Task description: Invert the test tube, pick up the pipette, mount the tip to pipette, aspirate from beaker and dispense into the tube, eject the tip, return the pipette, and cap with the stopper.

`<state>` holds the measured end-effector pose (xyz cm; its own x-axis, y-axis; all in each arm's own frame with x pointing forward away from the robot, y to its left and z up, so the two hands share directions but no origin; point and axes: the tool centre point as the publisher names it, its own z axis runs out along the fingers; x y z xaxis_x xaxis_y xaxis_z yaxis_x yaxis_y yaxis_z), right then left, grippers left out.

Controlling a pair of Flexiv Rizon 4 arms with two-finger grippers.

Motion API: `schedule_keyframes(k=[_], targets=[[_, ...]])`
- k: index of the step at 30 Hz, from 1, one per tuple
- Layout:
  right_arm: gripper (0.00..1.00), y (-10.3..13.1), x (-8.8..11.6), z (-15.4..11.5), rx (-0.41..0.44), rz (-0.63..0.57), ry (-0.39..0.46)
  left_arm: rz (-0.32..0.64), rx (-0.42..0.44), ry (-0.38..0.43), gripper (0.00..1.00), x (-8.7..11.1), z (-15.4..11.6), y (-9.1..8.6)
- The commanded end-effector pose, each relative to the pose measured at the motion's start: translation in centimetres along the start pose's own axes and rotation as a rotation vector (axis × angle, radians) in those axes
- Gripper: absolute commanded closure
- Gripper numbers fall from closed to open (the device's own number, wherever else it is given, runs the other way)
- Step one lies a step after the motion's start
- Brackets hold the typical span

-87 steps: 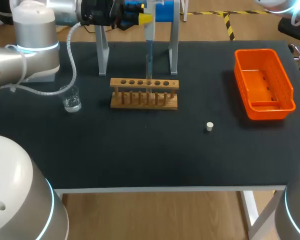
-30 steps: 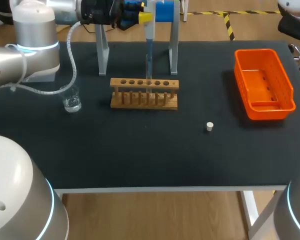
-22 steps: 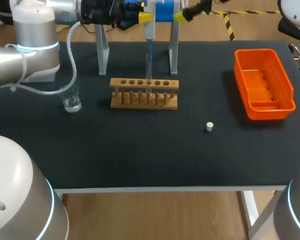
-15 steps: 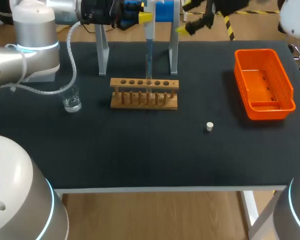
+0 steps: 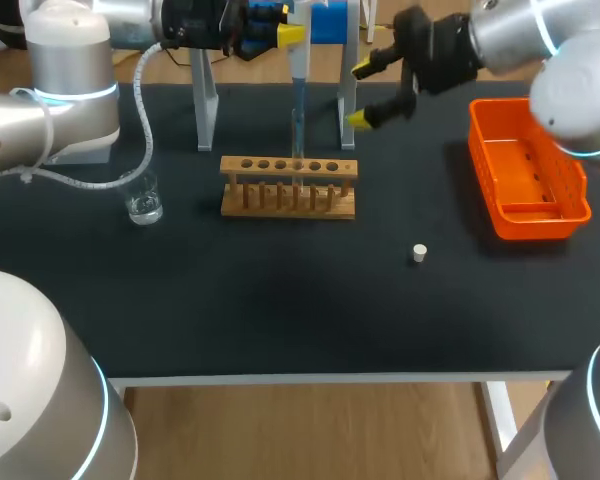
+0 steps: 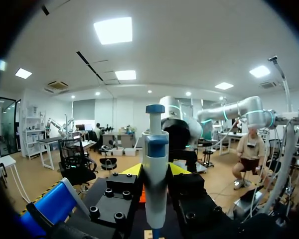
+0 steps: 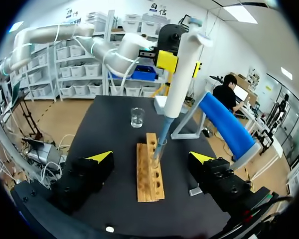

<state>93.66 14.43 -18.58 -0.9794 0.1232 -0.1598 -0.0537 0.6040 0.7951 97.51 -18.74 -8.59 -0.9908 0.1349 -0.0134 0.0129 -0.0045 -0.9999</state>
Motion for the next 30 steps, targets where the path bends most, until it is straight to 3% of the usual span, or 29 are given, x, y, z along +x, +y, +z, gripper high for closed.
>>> schedule_keyframes(k=[1, 12, 30], targets=[[0.0, -0.7, -0.5, 1.6, -0.044, -0.046, 0.04, -0.001, -0.002, 0.002, 1.0, -0.1, 0.0, -0.1], [0.0, -2.3, -0.7, 5.1, -0.056, -0.072, 0.206, -0.001, -0.002, 0.002, 1.0, -0.1, 0.0, -0.1], [0.0, -2.7, -1.1, 9.6, -0.016, -0.07, 0.25, -0.001, -0.002, 0.002, 1.0, -0.1, 0.0, -0.1]])
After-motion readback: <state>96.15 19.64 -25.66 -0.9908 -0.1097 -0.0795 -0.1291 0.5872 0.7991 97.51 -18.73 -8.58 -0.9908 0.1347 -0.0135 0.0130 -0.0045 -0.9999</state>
